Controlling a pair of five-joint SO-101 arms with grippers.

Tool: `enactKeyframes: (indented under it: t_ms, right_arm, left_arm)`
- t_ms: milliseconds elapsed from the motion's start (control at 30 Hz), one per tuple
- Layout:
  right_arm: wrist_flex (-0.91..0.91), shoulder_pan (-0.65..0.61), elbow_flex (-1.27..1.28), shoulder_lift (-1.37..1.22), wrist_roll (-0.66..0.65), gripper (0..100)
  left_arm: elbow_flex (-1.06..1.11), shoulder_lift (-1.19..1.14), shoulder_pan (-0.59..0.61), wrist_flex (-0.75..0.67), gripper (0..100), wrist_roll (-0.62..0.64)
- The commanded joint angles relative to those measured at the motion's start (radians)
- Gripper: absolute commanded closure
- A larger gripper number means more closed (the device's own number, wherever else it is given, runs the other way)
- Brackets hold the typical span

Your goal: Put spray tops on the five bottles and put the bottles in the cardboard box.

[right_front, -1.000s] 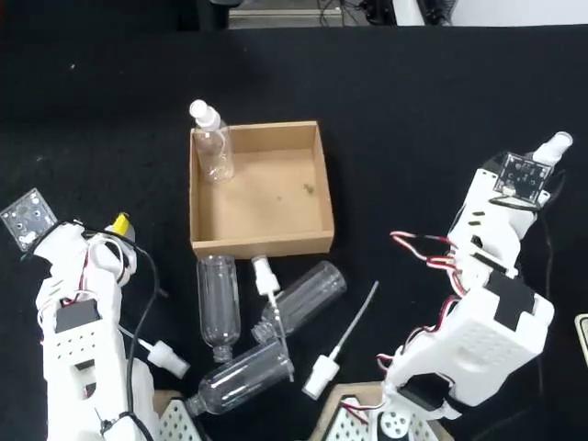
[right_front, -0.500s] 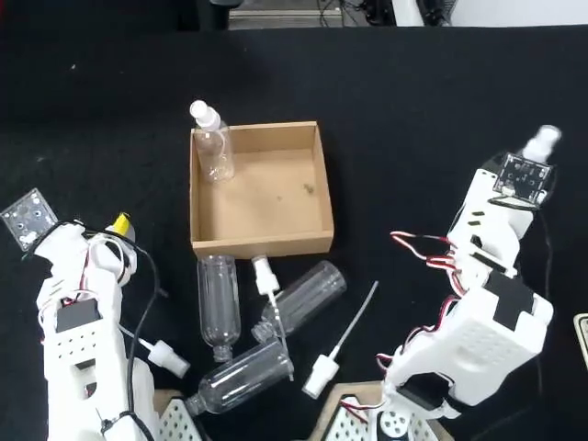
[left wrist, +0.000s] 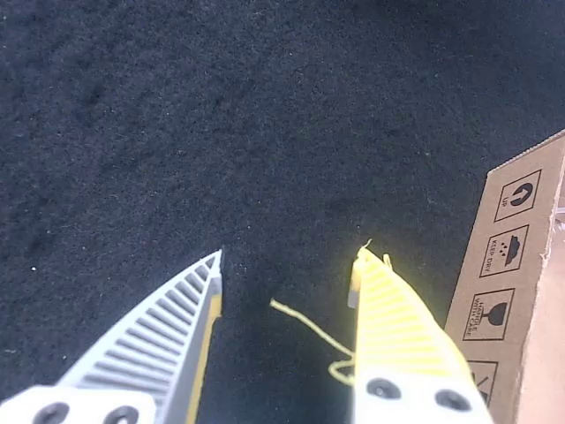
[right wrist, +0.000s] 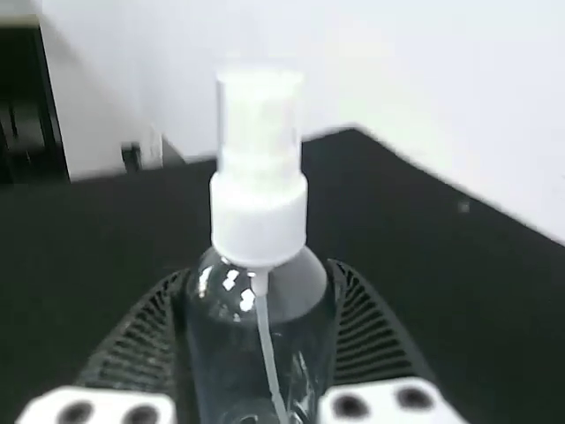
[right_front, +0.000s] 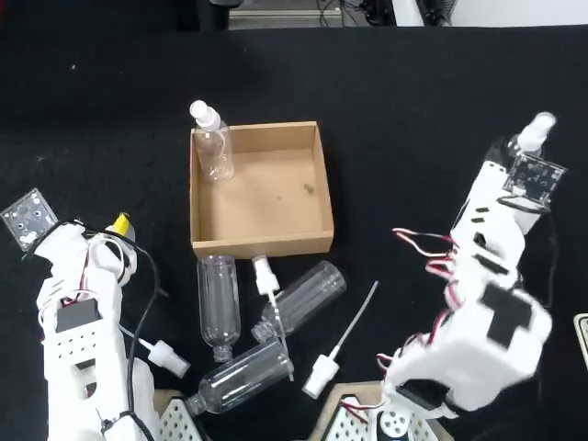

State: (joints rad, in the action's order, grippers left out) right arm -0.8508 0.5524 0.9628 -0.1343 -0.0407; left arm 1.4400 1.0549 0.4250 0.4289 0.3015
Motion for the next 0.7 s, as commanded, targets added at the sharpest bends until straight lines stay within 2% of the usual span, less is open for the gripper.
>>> enactKeyframes:
  t_ms: [0,200,300,467,667]
  right_arm:
    - [0.146,-0.091,0.048,0.291,0.021,98.7]
    - [0.652,-0.336,0.01,0.702,0.025,98.7]
    - [0.81,-0.483,-0.03,0.823,0.025,98.7]
    - [0.816,-0.686,-0.048,0.835,0.025,98.7]
    - [0.649,-0.848,-0.05,0.7,0.023,98.7]
  left_arm:
    - [-0.013,0.018,-0.01,-0.023,78,0.002]
    - [-0.013,0.018,-0.01,-0.023,78,0.002]
    - [-0.013,0.018,-0.01,-0.023,78,0.002]
    - [-0.013,0.018,-0.01,-0.023,78,0.002]
    - [-0.013,0.018,-0.005,-0.023,78,0.002]
